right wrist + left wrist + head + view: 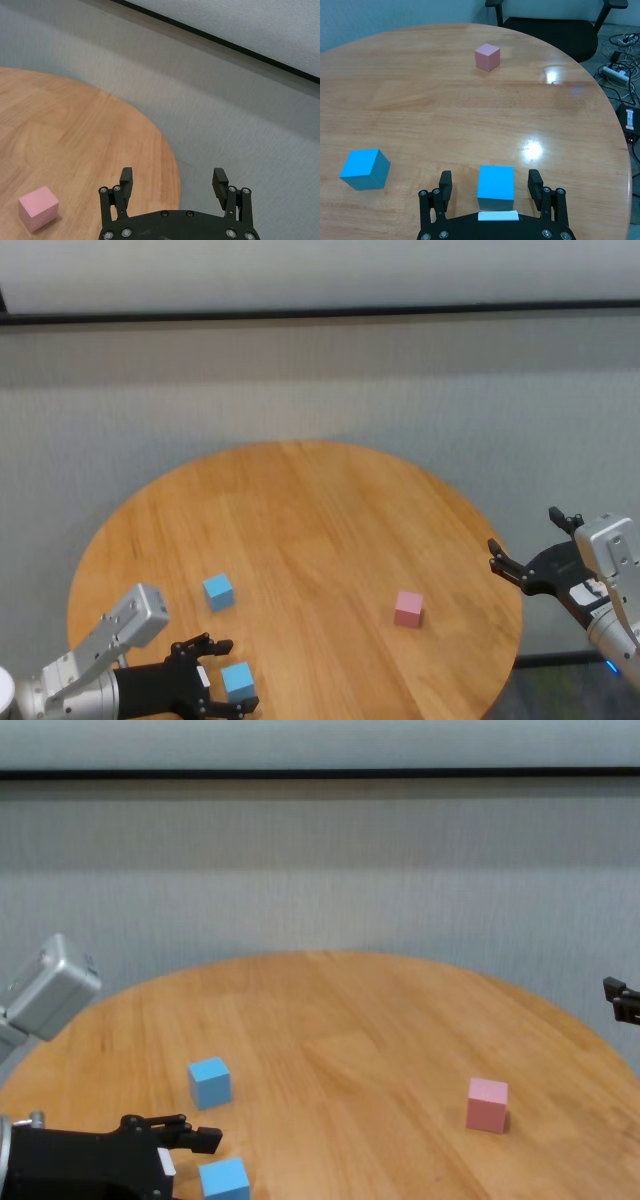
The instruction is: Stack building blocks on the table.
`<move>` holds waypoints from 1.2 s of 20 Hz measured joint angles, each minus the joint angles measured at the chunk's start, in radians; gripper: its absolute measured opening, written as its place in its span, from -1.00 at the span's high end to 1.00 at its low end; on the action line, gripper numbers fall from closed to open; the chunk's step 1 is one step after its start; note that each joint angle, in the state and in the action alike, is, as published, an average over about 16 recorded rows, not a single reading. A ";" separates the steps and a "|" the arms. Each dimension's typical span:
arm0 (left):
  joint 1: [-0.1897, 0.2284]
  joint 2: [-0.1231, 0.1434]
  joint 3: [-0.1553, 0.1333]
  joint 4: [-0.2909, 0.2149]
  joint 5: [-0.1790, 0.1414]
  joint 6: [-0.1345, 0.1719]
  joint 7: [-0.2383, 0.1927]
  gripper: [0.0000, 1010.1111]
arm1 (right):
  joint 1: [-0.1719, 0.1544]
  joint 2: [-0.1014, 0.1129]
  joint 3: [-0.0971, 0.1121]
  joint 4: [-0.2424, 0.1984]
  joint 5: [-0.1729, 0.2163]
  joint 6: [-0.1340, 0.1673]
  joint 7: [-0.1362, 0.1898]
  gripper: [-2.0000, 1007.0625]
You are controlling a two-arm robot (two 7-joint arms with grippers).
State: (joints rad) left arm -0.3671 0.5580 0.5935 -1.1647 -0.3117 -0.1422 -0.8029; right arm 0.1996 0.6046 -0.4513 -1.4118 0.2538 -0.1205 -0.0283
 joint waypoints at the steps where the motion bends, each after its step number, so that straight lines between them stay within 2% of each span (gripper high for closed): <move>1: 0.000 0.000 0.000 0.001 0.000 0.000 0.000 -0.98 | 0.000 0.000 0.000 0.000 0.000 0.000 0.000 -1.00; 13: -0.006 -0.004 0.005 0.009 0.011 0.006 0.006 -0.90 | 0.000 0.000 0.000 0.000 0.000 0.000 0.000 -0.99; 19: -0.006 -0.003 0.007 0.009 0.016 0.011 0.007 -0.69 | 0.000 0.000 0.000 0.000 0.000 0.000 0.000 -0.99; 24: -0.006 -0.002 0.007 0.006 0.018 0.016 0.008 -0.40 | 0.000 0.000 0.000 0.000 0.000 0.000 0.000 -0.99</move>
State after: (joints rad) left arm -0.3730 0.5560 0.6008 -1.1591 -0.2939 -0.1258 -0.7951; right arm 0.1996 0.6046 -0.4513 -1.4119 0.2538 -0.1205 -0.0283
